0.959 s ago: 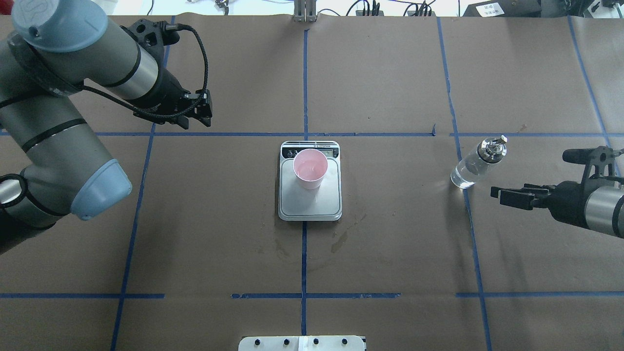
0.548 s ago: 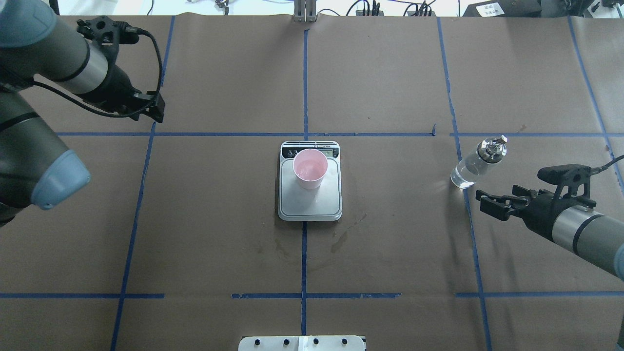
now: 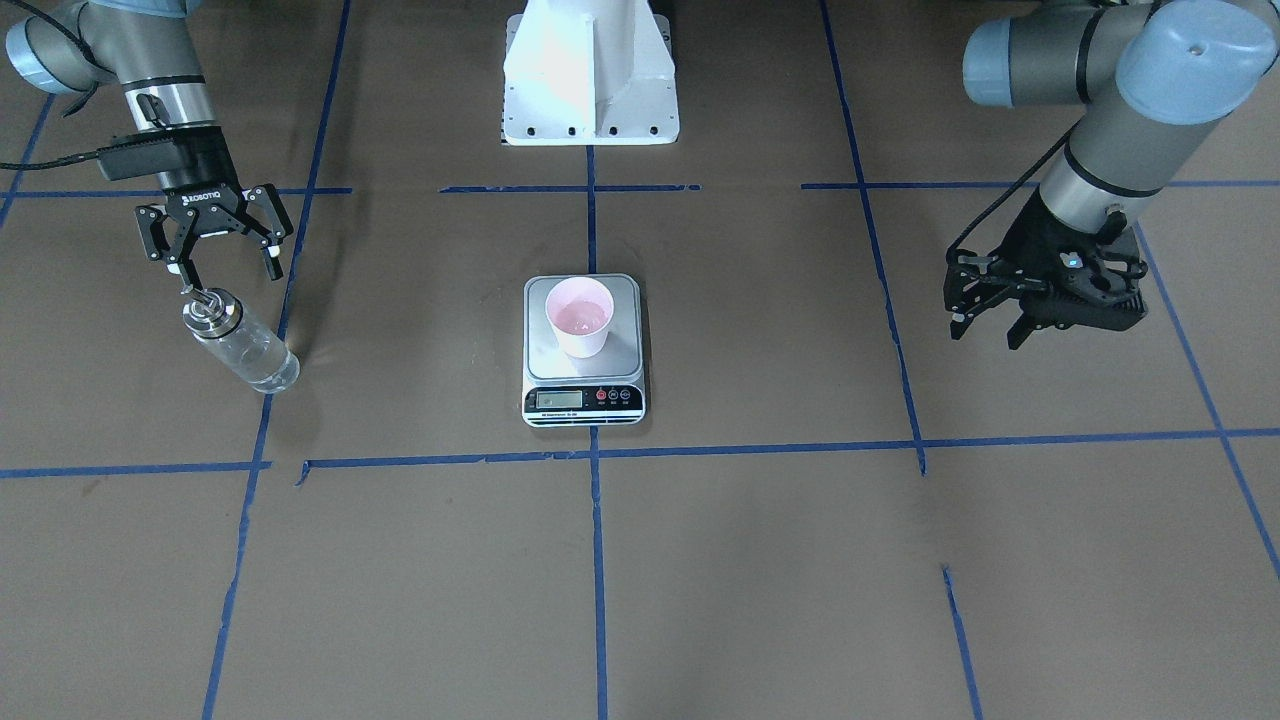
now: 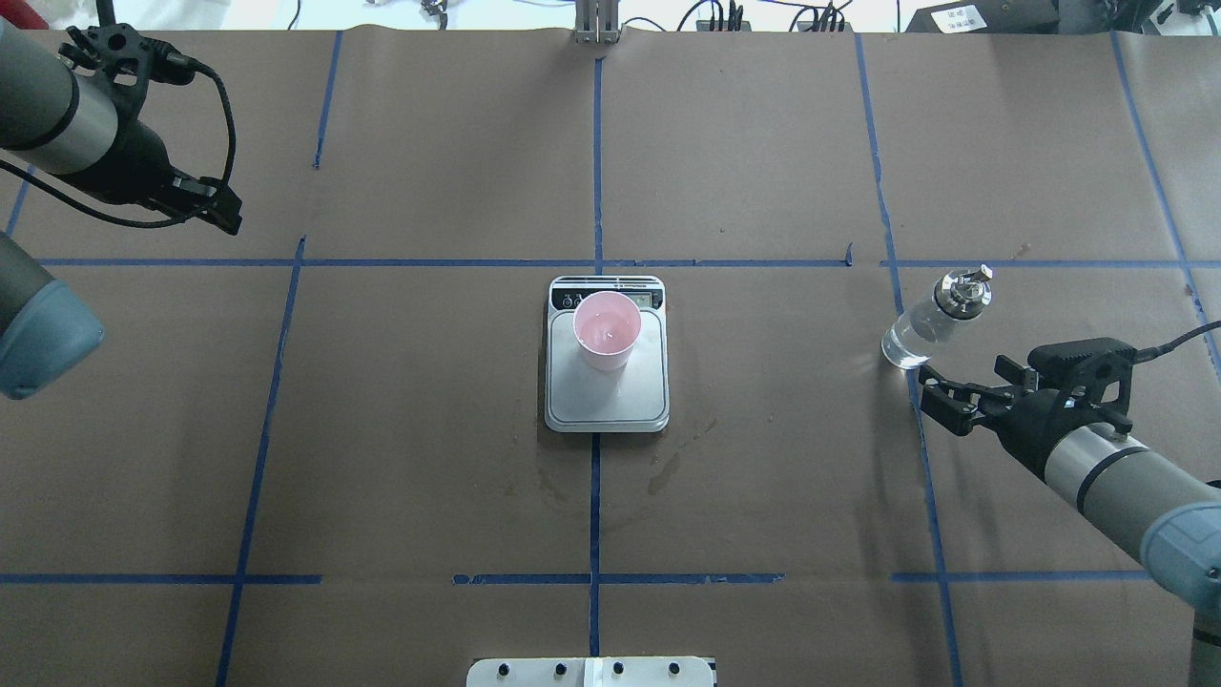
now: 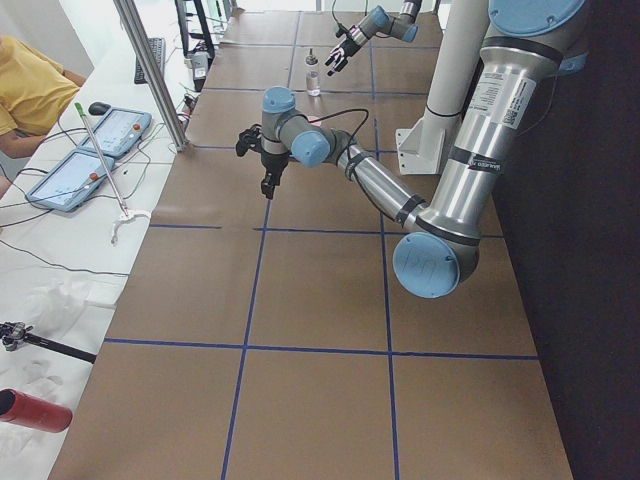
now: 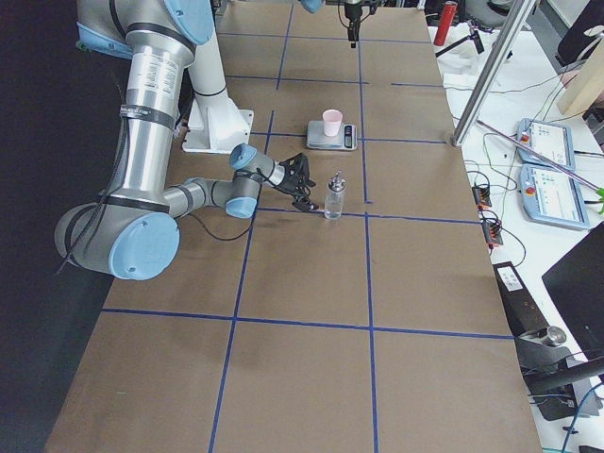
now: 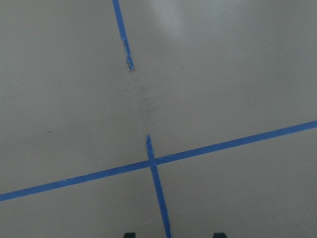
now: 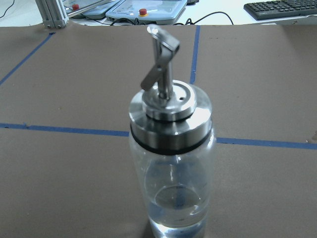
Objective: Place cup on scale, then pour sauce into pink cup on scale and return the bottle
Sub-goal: 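Raise the left gripper from the scale while the right gripper reaches the bottle, then close the right gripper around the glass bottle and lift it, then carry the glass bottle with the right gripper toward the pink cup, then tilt the glass bottle spout over the pink cup with the right gripper, then turn the glass bottle upright and move it back with the right gripper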
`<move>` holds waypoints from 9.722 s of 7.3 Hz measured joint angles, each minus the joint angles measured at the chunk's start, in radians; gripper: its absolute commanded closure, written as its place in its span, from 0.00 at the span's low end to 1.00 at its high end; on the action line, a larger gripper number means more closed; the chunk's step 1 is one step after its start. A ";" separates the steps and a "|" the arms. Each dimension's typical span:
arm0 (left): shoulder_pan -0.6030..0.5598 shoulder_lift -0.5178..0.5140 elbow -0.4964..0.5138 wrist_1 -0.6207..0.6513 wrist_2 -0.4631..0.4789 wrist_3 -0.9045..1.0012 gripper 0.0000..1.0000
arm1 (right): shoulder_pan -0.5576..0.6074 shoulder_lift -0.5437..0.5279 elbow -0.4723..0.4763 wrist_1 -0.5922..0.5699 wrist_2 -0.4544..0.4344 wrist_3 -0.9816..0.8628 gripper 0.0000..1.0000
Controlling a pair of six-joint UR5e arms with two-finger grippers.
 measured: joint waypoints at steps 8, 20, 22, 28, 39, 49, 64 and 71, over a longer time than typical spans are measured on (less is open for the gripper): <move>-0.004 0.002 -0.011 0.003 0.003 0.001 0.25 | -0.089 0.163 -0.215 0.011 -0.363 0.093 0.00; -0.004 0.004 -0.029 0.005 0.003 0.000 0.01 | -0.032 0.212 -0.270 0.008 -0.377 0.084 0.00; -0.004 0.004 -0.032 0.005 0.003 -0.001 0.01 | -0.023 0.217 -0.278 0.006 -0.373 0.080 0.00; -0.007 0.004 -0.057 0.031 0.003 -0.001 0.01 | -0.017 0.239 -0.313 0.009 -0.367 0.077 0.77; -0.211 0.091 -0.001 0.061 -0.011 0.410 0.01 | -0.014 0.609 -0.064 -0.891 -0.395 -0.264 1.00; -0.216 0.131 0.011 0.047 -0.058 0.421 0.01 | -0.100 0.812 -0.170 -1.399 -0.600 -0.496 1.00; -0.215 0.132 0.008 0.046 -0.063 0.418 0.01 | -0.093 0.837 -0.171 -1.656 -0.693 -0.886 1.00; -0.215 0.132 0.000 0.049 -0.063 0.412 0.01 | -0.089 0.837 -0.134 -1.648 -0.679 -0.694 1.00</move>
